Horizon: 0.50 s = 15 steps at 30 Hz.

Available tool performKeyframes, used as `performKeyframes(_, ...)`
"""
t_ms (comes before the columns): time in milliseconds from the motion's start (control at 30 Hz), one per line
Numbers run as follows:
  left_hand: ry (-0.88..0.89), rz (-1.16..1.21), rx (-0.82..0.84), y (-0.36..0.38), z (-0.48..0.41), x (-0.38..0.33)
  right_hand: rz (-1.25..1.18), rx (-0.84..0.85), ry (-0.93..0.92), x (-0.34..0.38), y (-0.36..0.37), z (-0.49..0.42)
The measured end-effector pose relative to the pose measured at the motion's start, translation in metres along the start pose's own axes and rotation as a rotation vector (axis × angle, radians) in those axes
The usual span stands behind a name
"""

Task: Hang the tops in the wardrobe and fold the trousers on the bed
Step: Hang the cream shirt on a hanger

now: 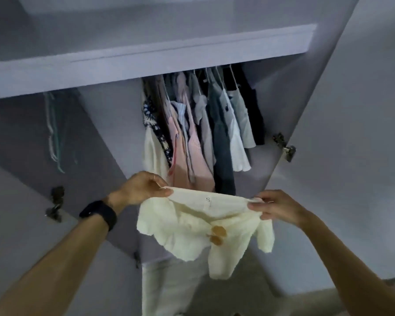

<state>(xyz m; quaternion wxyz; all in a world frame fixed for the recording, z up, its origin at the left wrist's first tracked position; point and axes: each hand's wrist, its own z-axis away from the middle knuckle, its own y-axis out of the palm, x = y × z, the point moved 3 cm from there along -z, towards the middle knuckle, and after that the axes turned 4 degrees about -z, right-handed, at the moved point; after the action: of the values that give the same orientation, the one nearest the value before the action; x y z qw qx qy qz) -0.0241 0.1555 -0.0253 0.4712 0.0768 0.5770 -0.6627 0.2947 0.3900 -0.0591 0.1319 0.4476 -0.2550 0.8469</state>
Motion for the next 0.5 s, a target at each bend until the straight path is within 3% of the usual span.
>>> performKeyframes(67,-0.1,0.057,-0.18,-0.007,0.016,0.009,0.06,0.225,-0.049,0.01,0.007,-0.011)
performKeyframes(100,-0.132,0.041,-0.267,-0.01,0.024,0.012,0.162,0.254,-0.104,0.014,0.011,-0.015)
performKeyframes(200,-0.201,-0.069,-0.451,-0.016,0.05,0.015,0.424,0.049,-0.36,0.033,0.025,-0.028)
performKeyframes(300,-0.211,-0.183,-0.664,-0.017,0.083,0.012,0.372,-0.085,-0.606,0.052,0.038,-0.031)
performKeyframes(367,-0.229,-0.148,-0.812,-0.019,0.109,0.017,0.413,-0.139,-0.67,0.06,0.047,-0.036)
performKeyframes(433,-0.293,-0.196,-0.758,-0.013,0.124,0.022,0.611,-0.155,-0.638,0.063,0.057,-0.039)
performKeyframes(500,-0.391,-0.266,-0.621,-0.007,0.134,0.028,0.703,-0.067,-0.61,0.064,0.073,-0.041)
